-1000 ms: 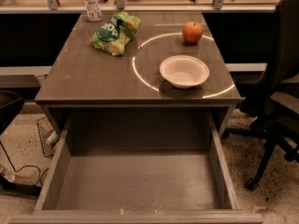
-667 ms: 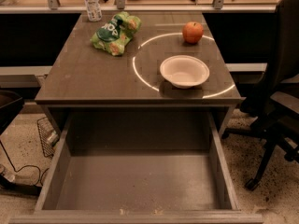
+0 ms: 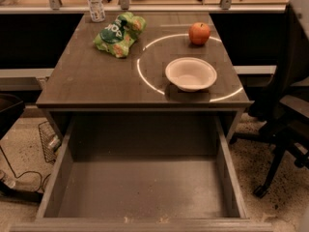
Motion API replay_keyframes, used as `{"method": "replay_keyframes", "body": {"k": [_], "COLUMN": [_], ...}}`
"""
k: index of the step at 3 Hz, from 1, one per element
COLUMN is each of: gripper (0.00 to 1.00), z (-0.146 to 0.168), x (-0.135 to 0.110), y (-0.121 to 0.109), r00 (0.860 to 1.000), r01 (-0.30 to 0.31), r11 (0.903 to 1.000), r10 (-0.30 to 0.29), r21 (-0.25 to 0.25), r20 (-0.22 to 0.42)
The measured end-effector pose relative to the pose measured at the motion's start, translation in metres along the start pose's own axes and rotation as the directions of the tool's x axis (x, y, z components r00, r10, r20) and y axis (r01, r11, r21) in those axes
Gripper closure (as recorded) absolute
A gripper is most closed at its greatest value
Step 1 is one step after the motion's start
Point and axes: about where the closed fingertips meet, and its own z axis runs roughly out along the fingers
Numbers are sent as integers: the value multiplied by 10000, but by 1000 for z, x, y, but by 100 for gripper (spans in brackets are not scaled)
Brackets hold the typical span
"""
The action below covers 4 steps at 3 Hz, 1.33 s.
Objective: Place green rice chip bag into top drawer
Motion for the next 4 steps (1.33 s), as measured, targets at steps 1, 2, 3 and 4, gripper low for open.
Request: {"method": "replay_keyframes", "body": {"k": [1, 2, 3, 4], "gripper": [0, 0, 0, 0], "z": [38, 60, 57, 58], "x": [-32, -58, -66, -66], "y": [14, 35, 54, 54], "r00": [9832, 9334, 9093, 9113], "r01": [1436, 2955, 3448, 3396], "r11": [9878, 9469, 9207, 9227], "r10": [-1354, -2579, -2794, -2748], "r21": [-602, -1265, -1826, -1824], "r20": [1226, 2496, 3083, 3066]}}
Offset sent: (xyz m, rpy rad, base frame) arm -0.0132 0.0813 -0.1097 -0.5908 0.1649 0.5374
